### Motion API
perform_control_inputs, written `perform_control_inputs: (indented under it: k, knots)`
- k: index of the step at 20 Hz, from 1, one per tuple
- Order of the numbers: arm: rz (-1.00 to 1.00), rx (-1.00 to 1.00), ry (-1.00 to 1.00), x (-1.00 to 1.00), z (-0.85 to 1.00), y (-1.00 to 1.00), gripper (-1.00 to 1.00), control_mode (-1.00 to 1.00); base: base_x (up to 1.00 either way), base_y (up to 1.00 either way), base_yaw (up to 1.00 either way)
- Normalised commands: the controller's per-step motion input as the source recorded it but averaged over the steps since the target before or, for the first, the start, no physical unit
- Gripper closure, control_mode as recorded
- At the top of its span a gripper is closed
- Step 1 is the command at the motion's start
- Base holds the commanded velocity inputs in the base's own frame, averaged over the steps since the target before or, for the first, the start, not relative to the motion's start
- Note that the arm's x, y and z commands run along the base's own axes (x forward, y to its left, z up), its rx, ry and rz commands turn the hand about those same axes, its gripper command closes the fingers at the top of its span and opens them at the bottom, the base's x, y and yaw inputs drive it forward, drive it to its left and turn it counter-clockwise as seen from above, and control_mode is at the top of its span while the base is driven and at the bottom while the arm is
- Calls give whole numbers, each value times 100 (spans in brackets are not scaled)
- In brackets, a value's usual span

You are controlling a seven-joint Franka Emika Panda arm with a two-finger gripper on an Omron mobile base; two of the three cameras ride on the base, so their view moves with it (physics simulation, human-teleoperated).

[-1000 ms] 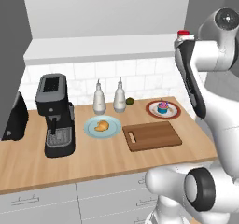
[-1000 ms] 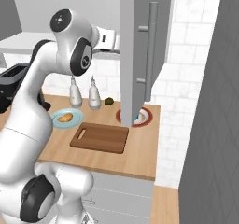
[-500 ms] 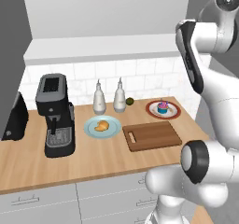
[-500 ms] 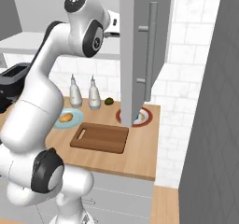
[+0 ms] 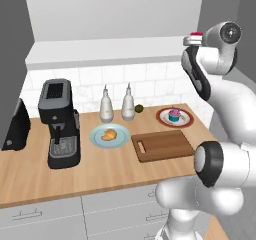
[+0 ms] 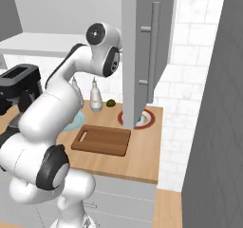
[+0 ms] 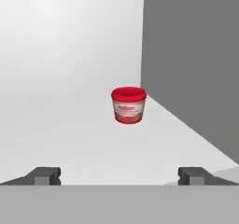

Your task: From the different types of pastries on the counter, select a croissant and place it on the cutting board. Then retrieve a jar of jam from the cabinet and place it alongside the croissant on the cutting board.

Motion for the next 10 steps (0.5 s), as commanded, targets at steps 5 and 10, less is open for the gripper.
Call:
perform_control_inputs:
  k: [5,10]
  knots:
    - [-3,-1,33,39,76,-20,-100,-100,0,0,0]
    - [-7,-4,29,45,81,-31,-100,-100,0,0,0]
